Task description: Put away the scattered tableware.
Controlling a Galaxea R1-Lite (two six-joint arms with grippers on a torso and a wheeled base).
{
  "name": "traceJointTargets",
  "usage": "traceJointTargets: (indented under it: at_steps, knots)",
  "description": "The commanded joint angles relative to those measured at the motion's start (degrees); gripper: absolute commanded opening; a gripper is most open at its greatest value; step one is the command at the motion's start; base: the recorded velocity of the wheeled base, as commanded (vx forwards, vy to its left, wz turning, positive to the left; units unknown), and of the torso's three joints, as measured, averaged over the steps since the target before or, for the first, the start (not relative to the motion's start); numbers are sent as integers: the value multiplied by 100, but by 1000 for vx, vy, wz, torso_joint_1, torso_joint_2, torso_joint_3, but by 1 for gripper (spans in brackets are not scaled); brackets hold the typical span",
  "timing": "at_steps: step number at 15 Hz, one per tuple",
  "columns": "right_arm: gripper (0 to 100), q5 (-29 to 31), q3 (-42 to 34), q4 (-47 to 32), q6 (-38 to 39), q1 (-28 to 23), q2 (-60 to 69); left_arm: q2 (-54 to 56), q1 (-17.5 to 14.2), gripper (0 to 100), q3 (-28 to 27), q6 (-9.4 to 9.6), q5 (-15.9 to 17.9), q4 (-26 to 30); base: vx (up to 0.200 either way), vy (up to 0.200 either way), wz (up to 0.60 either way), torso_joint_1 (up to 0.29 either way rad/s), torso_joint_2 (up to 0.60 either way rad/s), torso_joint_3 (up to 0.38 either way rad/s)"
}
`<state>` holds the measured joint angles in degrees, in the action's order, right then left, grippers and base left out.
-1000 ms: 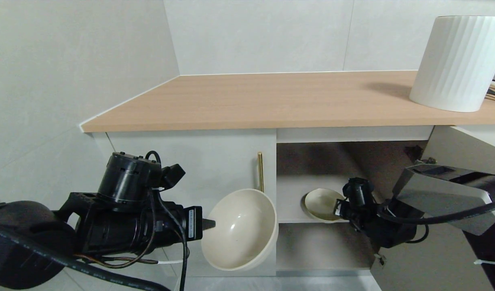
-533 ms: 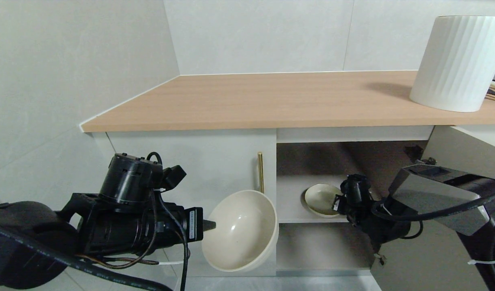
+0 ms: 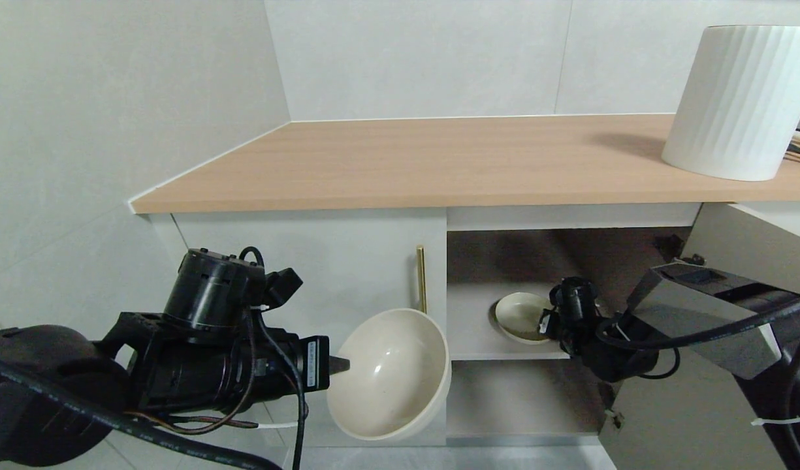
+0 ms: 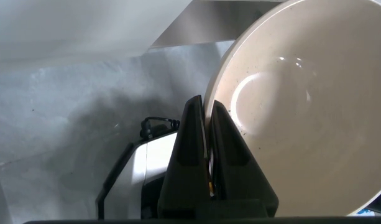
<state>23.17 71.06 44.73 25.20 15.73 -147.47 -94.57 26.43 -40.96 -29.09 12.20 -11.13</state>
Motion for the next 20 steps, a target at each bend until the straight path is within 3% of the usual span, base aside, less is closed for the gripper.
traceJointTargets:
  at_steps: [1,2,3,8,11,12,13,14,16,18,19,20]
  knots:
    - [0,3,31,-8,3,-8,8,-8,3,0,0,-1,1,-3,0,0,0,0,0,0]
    - [0,29,31,-8,3,-8,8,-8,3,0,0,-1,1,-3,0,0,0,0,0,0]
    - [100,29,31,-8,3,-8,8,-8,3,0,0,-1,1,-3,0,0,0,0,0,0]
    - [100,29,-127,-8,3,1,148,-35,20,0,0,-1,-7,-3,0,0,0,0,0,0]
    - [100,-111,-1024,-25,-15,194,1001,-123,161,0,-35,-9,-43,-3,0,0,0,0,0,0]
    - [100,-463,-1613,-166,-32,449,1801,-193,319,0,-70,8,-78,23,0,0,0,0,0,0]
    - [100,-463,-1613,-166,-32,449,1801,-193,319,0,-70,8,-78,23,0,0,0,0,0,0]
    - [100,-946,-1973,-957,-32,783,2864,-298,521,0,-175,96,-157,111,0,0,0,0,0,0]
    - [100,-1324,-1999,-2108,-6,1214,3972,-465,802,0,-342,624,-447,542,0,0,0,0,0,0]
    - [100,-1500,-2008,-2750,-6,1512,4525,-738,987,0,-545,729,-834,665,0,0,0,0,0,0]
    - [100,-1658,-1982,-3154,-6,1758,4938,-1002,1136,0,-624,729,-1194,665,0,0,0,0,0,0]
    - [100,-1737,-1991,-3233,-6,1838,5044,-1054,1180,0,-632,720,-1291,656,0,0,0,0,0,0]
